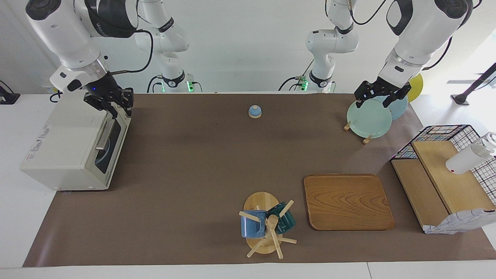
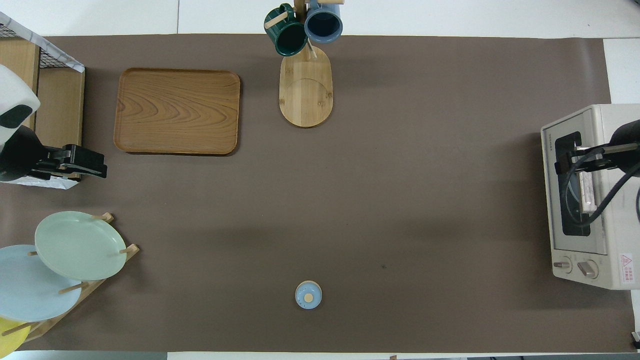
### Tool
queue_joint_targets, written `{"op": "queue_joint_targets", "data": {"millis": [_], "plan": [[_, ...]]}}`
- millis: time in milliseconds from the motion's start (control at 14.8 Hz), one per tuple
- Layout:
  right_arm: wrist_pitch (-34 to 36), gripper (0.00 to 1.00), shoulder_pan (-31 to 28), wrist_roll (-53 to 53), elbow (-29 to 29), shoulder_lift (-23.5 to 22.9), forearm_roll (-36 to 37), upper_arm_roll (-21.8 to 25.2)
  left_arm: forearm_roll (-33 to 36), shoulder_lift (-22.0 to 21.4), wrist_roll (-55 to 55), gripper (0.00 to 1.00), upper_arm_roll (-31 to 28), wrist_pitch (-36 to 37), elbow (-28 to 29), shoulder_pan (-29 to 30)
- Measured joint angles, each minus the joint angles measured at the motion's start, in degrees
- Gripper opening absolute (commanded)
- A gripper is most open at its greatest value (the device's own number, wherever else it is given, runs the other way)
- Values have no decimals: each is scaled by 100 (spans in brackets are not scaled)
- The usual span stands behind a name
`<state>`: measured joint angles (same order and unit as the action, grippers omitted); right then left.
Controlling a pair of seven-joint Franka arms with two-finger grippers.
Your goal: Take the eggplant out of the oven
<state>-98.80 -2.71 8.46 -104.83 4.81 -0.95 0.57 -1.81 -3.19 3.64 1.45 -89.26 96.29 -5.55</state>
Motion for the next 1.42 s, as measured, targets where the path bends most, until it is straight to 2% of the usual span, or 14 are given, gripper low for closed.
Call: {"op": "queue_joint_targets", "data": {"millis": [203, 676, 1419], "plan": [[-201, 0, -41, -145, -439, 127, 491, 12, 0, 0, 0, 100, 0, -3, 0, 0], [-683, 0, -237, -507, -906, 119, 1139, 33, 0, 0, 0, 100, 0, -3, 0, 0], [-1202, 0, -488, -315, -1281, -22, 1459, 43, 0, 0, 0, 100, -5, -3, 0, 0]]}}
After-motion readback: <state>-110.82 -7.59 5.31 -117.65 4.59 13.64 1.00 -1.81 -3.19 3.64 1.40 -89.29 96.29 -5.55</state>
